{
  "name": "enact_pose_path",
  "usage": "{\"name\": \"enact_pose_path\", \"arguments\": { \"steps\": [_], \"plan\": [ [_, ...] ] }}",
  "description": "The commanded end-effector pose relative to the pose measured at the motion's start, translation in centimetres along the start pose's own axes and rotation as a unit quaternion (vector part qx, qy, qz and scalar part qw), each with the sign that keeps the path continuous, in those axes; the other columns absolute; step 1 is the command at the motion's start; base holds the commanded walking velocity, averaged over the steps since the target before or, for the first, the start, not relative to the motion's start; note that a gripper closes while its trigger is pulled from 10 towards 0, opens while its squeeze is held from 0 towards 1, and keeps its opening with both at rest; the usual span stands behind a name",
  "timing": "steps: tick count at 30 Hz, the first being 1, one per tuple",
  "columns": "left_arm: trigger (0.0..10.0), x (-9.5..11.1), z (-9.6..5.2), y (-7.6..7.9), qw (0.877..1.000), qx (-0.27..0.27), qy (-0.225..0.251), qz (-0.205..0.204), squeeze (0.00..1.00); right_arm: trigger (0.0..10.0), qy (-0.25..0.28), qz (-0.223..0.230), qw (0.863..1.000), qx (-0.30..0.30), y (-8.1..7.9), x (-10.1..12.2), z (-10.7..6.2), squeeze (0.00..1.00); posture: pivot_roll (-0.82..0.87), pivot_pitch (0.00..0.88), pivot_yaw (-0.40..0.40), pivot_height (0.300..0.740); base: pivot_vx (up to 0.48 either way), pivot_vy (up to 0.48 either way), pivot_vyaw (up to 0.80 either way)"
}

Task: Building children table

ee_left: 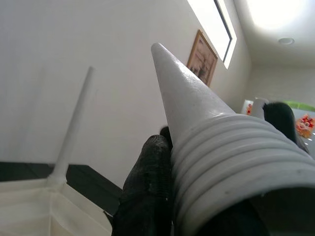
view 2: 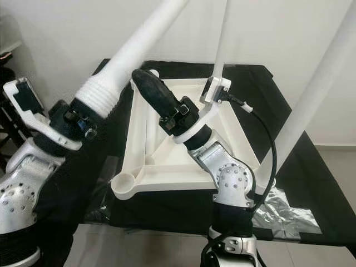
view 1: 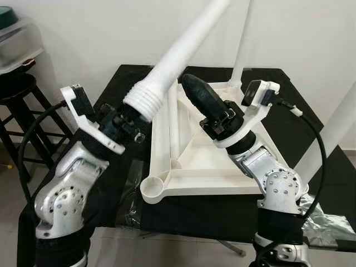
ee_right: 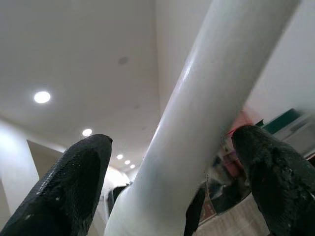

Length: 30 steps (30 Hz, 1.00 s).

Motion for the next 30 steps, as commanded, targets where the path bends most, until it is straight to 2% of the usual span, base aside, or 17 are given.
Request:
{"name": "enact_pose_path", "arguments": {
  "steps": [1,5,10,13,18,19,30],
  "plan": [
    [0.0,-0.7,0.1,1.1,0.999,-0.042,-0.030,-0.006,0.00,10.0,-0.003,0.008,1.000,0.018,-0.4,-0.2,0.5,0.00,0.00,0.014,-0.020,0.740,0.000,0.000,0.00],
    [0.0,-2.0,-0.4,1.3,0.996,-0.054,-0.066,-0.014,0.00,10.0,-0.008,0.025,0.998,0.061,-1.3,-0.6,1.2,0.00,0.00,0.016,-0.022,0.740,0.000,0.000,0.00],
    [0.0,-2.0,-0.5,1.4,0.996,-0.056,-0.067,-0.018,0.00,10.0,-0.010,0.031,0.997,0.072,-1.5,-0.7,1.3,0.00,0.00,0.017,-0.023,0.740,0.000,0.000,0.00],
    [0.0,-2.7,-0.9,1.4,0.994,-0.066,-0.083,-0.034,0.00,10.0,-0.005,0.055,0.992,0.114,-2.3,-0.9,1.7,0.00,0.00,0.021,-0.026,0.740,0.000,0.000,0.00],
    [0.0,-3.0,-1.0,1.3,0.993,-0.065,-0.086,-0.039,0.00,10.0,0.010,0.071,0.987,0.142,-2.8,-0.7,1.9,0.00,0.00,0.022,-0.026,0.740,0.000,0.000,0.00],
    [0.0,-3.2,-1.0,1.1,0.994,-0.060,-0.084,-0.042,0.00,0.0,0.022,0.086,0.982,0.169,-3.4,-0.4,2.0,0.00,0.00,0.024,-0.029,0.740,0.000,0.000,0.00],
    [0.0,-3.5,-1.0,0.8,0.994,-0.056,-0.080,-0.044,0.00,0.0,0.018,0.095,0.977,0.188,-3.7,-0.4,1.9,0.00,0.00,0.025,-0.027,0.740,0.000,0.000,0.00]
  ]
}}
Point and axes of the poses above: a point about 5 cm out from each wrist's last joint towards the gripper, its own z axis pointing out of the wrist towards the gripper, its own x axis along the axis of the wrist's last joint, y = z × x, the point moved 1 cm from there along z, pointing out of the wrist towards the gripper, and after that the axes turned 8 degrees about -z, right-handed, at the moved point
